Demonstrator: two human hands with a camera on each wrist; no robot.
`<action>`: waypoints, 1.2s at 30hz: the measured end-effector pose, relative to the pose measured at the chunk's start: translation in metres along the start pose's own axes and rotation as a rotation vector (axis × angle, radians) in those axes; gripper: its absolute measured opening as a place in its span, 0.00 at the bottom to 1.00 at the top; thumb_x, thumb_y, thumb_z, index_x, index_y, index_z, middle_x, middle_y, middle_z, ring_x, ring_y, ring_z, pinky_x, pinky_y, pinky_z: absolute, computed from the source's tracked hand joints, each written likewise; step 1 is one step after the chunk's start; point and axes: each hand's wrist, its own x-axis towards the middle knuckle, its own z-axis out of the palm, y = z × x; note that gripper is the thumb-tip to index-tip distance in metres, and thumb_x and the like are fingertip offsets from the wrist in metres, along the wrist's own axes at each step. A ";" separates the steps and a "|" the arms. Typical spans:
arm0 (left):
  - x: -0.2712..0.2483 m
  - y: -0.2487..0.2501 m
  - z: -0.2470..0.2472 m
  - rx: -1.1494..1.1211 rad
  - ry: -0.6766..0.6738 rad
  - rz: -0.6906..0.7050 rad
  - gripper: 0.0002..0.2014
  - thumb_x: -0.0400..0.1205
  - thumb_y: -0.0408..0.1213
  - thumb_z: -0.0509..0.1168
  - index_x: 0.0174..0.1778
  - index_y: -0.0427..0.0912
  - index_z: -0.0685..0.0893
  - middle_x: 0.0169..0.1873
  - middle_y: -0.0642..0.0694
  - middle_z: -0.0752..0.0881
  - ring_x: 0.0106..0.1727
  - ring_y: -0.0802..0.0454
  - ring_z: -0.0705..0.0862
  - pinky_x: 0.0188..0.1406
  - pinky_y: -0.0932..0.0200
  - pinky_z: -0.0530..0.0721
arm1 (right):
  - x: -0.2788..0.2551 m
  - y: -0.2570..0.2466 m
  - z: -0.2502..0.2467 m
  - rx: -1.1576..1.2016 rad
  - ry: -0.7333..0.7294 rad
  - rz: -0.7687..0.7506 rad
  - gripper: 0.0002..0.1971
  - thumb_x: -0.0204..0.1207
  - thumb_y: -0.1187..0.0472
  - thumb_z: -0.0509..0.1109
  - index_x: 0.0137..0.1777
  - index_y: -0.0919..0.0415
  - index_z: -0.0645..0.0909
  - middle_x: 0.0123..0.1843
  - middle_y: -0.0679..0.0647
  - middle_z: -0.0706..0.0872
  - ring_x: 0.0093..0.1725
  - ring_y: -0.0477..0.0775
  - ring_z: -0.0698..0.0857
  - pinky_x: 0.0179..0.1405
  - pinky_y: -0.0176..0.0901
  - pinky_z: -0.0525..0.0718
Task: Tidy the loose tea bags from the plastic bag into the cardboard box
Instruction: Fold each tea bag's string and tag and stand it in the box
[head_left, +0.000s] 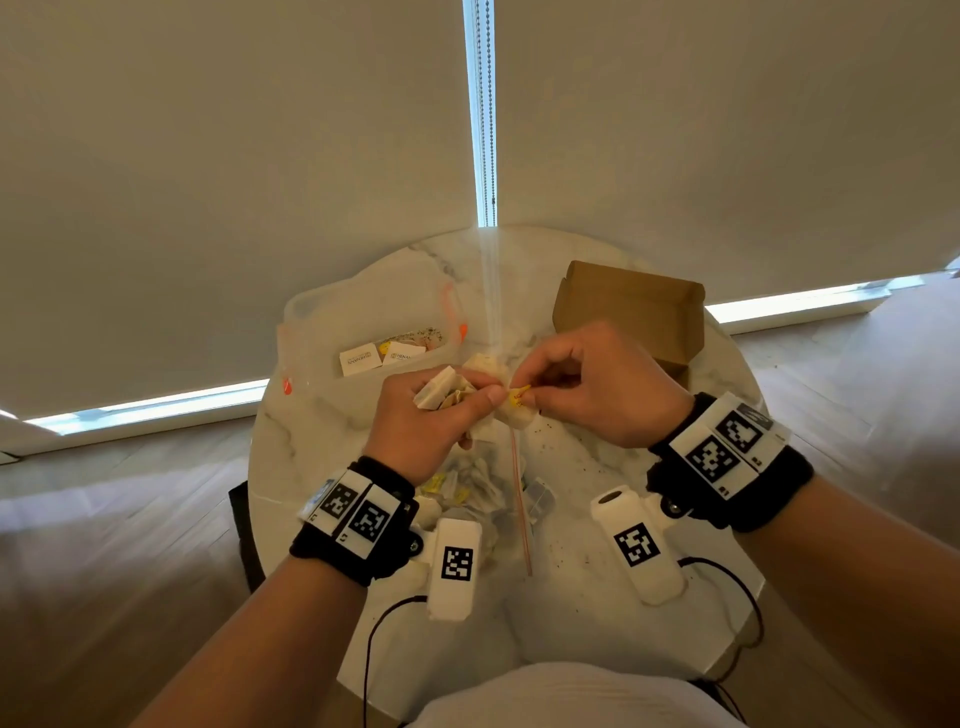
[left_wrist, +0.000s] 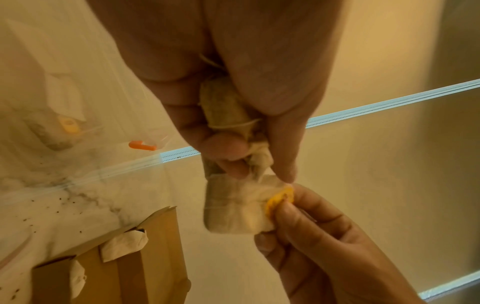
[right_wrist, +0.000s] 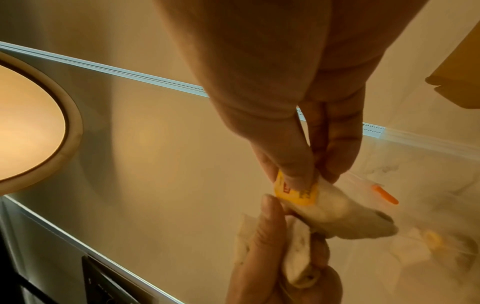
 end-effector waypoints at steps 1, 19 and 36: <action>-0.002 0.000 -0.001 -0.013 -0.015 0.002 0.07 0.71 0.40 0.78 0.42 0.41 0.93 0.36 0.37 0.91 0.30 0.48 0.84 0.23 0.57 0.83 | -0.002 -0.003 -0.001 0.004 -0.009 -0.007 0.05 0.73 0.64 0.79 0.47 0.57 0.91 0.42 0.47 0.91 0.41 0.41 0.89 0.44 0.31 0.86; -0.012 0.000 0.001 0.004 -0.033 0.035 0.05 0.74 0.30 0.78 0.43 0.38 0.91 0.36 0.35 0.90 0.29 0.40 0.83 0.21 0.58 0.83 | -0.002 -0.004 0.003 0.211 0.090 0.060 0.06 0.70 0.66 0.80 0.47 0.62 0.91 0.43 0.52 0.93 0.42 0.46 0.90 0.42 0.30 0.85; 0.000 -0.007 0.001 0.071 0.070 0.024 0.03 0.77 0.27 0.75 0.42 0.37 0.89 0.36 0.41 0.89 0.30 0.53 0.83 0.23 0.55 0.85 | 0.016 0.029 -0.019 0.092 0.110 0.235 0.04 0.73 0.60 0.79 0.46 0.51 0.89 0.46 0.46 0.91 0.46 0.44 0.89 0.48 0.37 0.87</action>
